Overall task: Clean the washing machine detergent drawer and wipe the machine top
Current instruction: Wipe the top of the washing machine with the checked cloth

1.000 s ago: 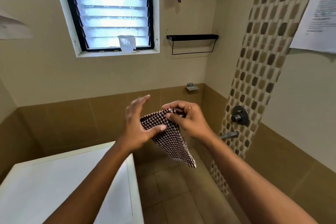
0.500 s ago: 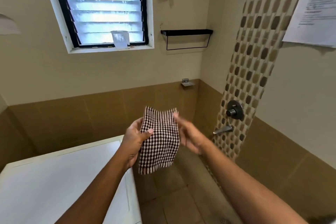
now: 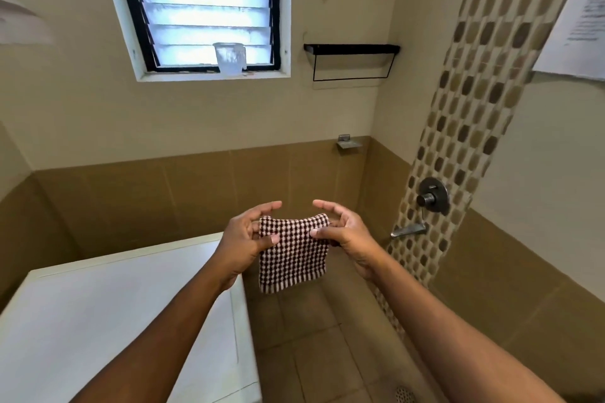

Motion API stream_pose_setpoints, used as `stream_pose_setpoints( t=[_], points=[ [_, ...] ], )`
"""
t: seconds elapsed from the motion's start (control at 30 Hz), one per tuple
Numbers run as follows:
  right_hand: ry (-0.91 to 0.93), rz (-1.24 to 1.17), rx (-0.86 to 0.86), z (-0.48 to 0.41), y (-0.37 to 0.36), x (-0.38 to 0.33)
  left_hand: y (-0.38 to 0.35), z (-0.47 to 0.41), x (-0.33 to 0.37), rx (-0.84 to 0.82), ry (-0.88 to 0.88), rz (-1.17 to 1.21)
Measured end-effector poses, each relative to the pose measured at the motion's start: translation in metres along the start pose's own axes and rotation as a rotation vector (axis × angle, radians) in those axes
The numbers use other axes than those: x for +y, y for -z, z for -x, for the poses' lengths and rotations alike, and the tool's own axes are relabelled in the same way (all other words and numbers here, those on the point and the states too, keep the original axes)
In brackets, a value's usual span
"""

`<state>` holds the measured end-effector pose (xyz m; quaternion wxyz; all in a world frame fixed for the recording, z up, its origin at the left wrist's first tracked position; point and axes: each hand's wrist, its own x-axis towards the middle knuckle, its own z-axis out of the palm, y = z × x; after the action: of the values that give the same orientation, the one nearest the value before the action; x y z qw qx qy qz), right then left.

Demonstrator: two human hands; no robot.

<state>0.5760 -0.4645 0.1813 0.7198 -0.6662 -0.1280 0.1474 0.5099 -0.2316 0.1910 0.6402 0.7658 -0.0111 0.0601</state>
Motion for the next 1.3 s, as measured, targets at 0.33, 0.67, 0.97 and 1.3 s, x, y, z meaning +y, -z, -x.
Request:
stream_pose_setpoints(
  t=[0.33,0.67,0.97,1.3],
  points=[
    [0.205,0.623,0.072,0.009,0.002,-0.002,0.003,-0.003,-0.005,0.105,-0.032,-0.284],
    [0.099,0.368,0.031,0.024,0.0,-0.041,0.008,0.002,0.015,-0.077,-0.039,0.137],
    [-0.206,-0.178,0.066,0.024,-0.006,0.0,-0.015,0.012,-0.016,-0.028,0.354,0.425],
    [-0.2,-0.259,0.325,0.0,0.063,0.014,-0.071,-0.054,-0.019,-0.055,0.402,0.439]
  ],
)
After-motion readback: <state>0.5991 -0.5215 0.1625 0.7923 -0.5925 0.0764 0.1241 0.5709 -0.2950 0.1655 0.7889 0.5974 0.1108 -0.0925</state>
